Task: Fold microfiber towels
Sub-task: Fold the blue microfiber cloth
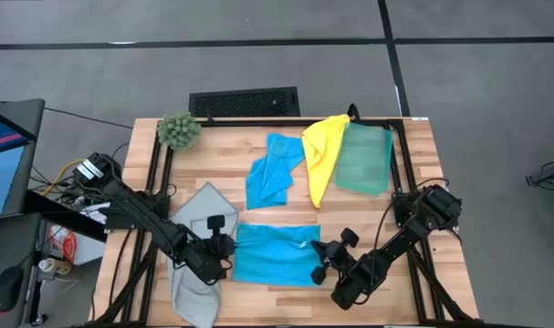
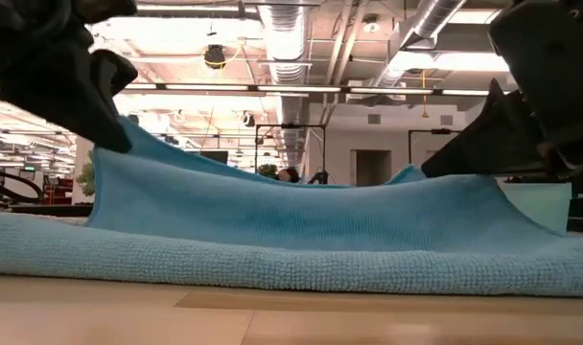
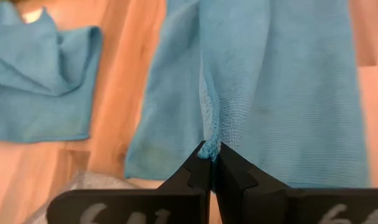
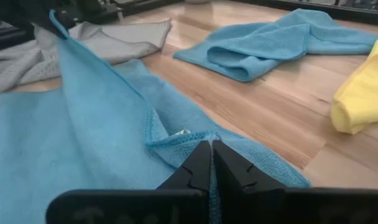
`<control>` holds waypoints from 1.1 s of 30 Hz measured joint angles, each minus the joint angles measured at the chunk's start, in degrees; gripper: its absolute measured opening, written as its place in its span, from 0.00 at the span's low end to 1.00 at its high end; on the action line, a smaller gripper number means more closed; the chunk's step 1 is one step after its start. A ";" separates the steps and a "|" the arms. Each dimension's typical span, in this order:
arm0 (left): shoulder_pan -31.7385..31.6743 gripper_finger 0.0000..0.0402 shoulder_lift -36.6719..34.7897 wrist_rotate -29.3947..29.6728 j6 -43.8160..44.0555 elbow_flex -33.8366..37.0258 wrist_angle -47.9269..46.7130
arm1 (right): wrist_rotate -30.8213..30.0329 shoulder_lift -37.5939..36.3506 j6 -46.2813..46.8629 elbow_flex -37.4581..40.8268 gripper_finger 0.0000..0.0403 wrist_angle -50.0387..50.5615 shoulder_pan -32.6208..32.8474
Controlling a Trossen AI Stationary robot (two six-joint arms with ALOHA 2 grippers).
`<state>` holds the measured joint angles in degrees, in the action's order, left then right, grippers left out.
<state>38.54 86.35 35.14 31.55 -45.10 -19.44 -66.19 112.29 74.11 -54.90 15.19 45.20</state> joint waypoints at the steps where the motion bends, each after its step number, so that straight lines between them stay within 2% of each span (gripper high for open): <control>1: -0.02 0.00 0.00 0.80 0.12 0.35 0.06 | 0.32 0.00 0.00 -0.02 0.08 0.44 -0.07; 5: -0.35 0.00 0.00 3.47 -0.82 1.13 1.09 | 2.18 0.00 -0.21 -0.02 0.08 2.05 -0.86; 10: -1.78 0.00 0.00 2.16 -0.20 1.77 1.56 | 5.75 0.00 -0.42 -0.02 0.08 2.44 -2.40; 17: -3.28 0.02 0.02 3.03 2.18 3.41 1.38 | 7.88 0.00 -0.44 -0.02 0.14 4.27 -4.08; 23: -4.17 0.14 0.02 3.25 0.24 3.45 3.33 | 10.08 0.00 0.68 -0.02 0.21 5.62 -4.85; 33: -4.21 0.40 0.02 3.68 -2.84 3.45 7.94 | 9.94 -0.06 14.76 -0.02 0.36 19.08 -4.34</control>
<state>34.34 86.37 38.83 28.71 -41.65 -11.50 -56.26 112.23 88.87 -54.92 34.27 40.86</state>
